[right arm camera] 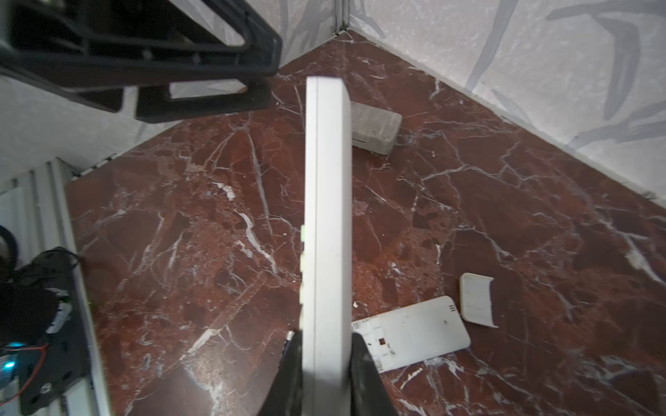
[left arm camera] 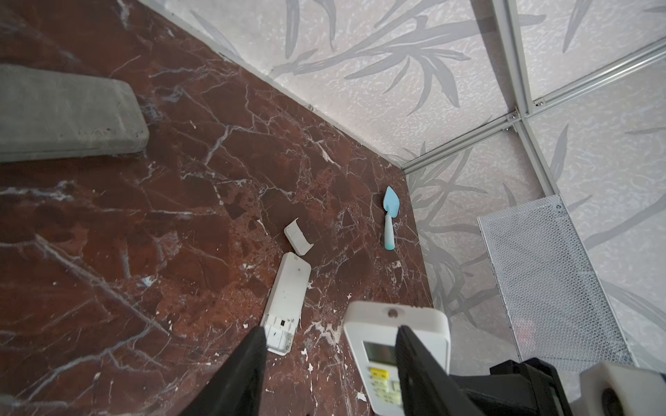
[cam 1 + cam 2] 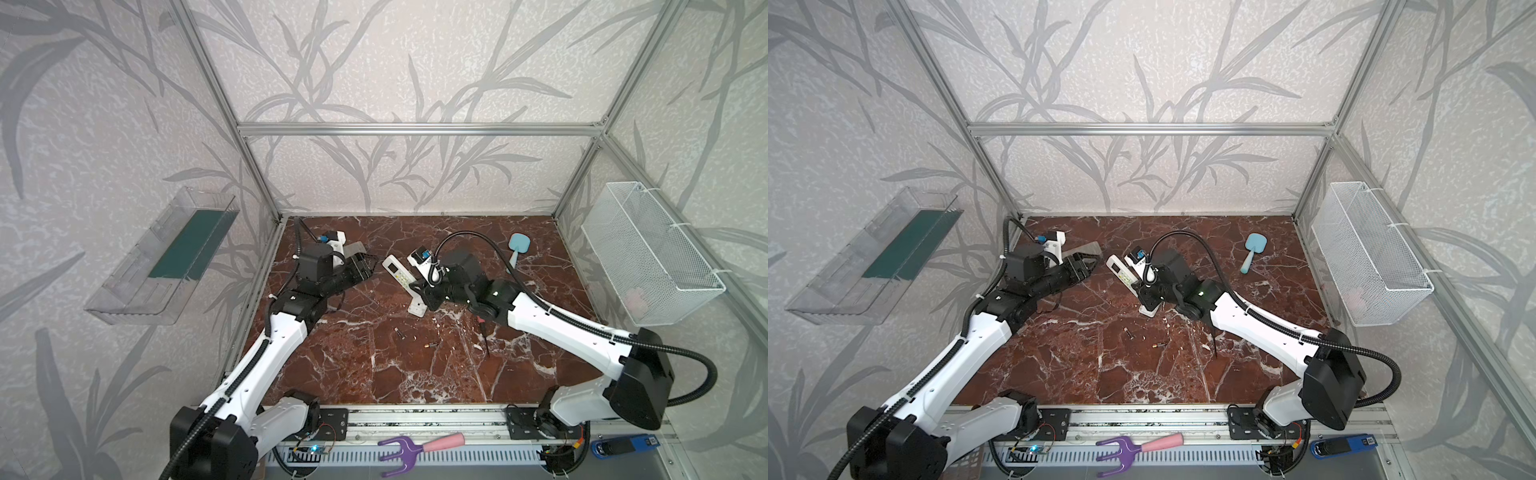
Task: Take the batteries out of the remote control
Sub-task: 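Grasp the remote's end with the left gripper while the right gripper shifts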
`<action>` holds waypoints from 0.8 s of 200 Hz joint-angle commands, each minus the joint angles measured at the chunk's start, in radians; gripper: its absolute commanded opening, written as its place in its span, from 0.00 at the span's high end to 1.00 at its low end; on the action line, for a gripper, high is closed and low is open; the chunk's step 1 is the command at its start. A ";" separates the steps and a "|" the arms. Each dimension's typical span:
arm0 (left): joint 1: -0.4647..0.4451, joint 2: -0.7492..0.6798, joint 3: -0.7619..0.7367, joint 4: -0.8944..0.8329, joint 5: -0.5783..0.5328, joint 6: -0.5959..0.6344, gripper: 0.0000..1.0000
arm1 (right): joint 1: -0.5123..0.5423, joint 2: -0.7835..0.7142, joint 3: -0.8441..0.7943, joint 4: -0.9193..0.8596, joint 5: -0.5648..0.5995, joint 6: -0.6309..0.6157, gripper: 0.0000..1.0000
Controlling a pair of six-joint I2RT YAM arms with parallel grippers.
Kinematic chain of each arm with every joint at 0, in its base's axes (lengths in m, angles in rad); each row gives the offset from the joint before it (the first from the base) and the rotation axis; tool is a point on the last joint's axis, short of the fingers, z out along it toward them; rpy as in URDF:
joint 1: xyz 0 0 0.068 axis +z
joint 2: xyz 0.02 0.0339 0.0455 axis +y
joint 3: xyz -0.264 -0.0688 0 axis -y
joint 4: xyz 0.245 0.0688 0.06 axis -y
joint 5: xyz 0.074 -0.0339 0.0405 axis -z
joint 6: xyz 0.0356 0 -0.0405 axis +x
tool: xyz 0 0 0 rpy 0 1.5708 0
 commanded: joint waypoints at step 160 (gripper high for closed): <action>0.006 -0.006 -0.150 0.075 0.066 -0.562 0.41 | 0.234 0.156 -0.103 0.313 0.541 -0.566 0.97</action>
